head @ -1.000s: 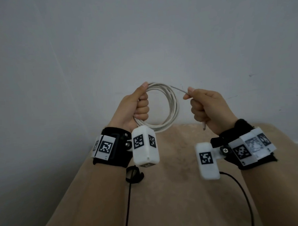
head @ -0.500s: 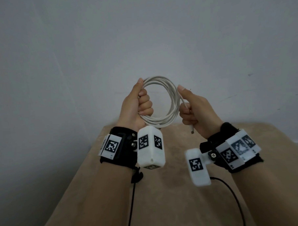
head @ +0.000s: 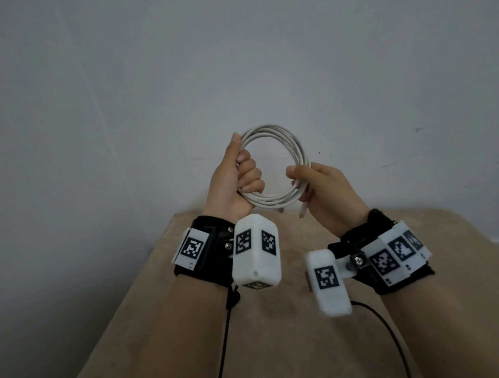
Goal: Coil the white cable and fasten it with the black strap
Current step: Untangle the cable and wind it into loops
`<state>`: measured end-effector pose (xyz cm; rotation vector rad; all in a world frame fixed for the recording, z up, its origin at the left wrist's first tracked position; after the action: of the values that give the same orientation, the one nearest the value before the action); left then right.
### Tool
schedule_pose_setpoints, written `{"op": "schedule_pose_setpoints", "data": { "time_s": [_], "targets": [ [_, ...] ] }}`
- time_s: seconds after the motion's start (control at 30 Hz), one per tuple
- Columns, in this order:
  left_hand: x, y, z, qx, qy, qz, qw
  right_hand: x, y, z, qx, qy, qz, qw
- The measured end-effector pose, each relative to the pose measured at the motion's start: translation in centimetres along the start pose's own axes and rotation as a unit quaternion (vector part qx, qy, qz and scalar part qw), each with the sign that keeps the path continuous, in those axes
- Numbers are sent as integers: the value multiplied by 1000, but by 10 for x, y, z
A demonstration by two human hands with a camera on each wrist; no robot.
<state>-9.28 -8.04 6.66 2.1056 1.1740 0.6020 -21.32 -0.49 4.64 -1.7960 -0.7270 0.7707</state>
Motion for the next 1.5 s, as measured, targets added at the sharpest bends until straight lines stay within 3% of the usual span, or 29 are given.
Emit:
{"op": "schedule_pose_setpoints", "data": {
  "time_s": [0.3,0.5,0.67,0.83,1.1,1.37,1.43,1.5],
  "targets": [
    [1,-5,-4,-22,-23,7,999,4,-1,-7,-180,-47,-80,979],
    [3,-5,-3,-41,-54,55,996,6,-6,-5,-244,-22,-98,965],
    [12,1,5,-178,-94,34,979,6,-9,4,-169,18,-68,983],
    [12,20,28,-281,-56,-15,958,6,-6,5,-89,20,-53,994],
    [10,10,23,-429,-70,-30,900,11,-6,6,7,23,-46,999],
    [16,-5,18,-388,-70,-17,919,7,8,8,6,8,-125,992],
    [23,-4,25,-427,-51,-16,903,10,13,4,23,-13,-152,988],
    [31,6,38,-501,-27,-9,865,14,16,-1,50,-38,-161,985]
  ]
}}
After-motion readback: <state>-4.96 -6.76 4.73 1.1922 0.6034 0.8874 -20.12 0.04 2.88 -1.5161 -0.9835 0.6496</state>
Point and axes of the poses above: each hand's wrist, its own x-axis away from the middle knuckle, its own z-axis out of the back of the hand, y = z × x, the point moved 4 cm from there along -x, towards the middle knuckle, and after that the axes turned 11 degrees about y, right-handed, at the moved point
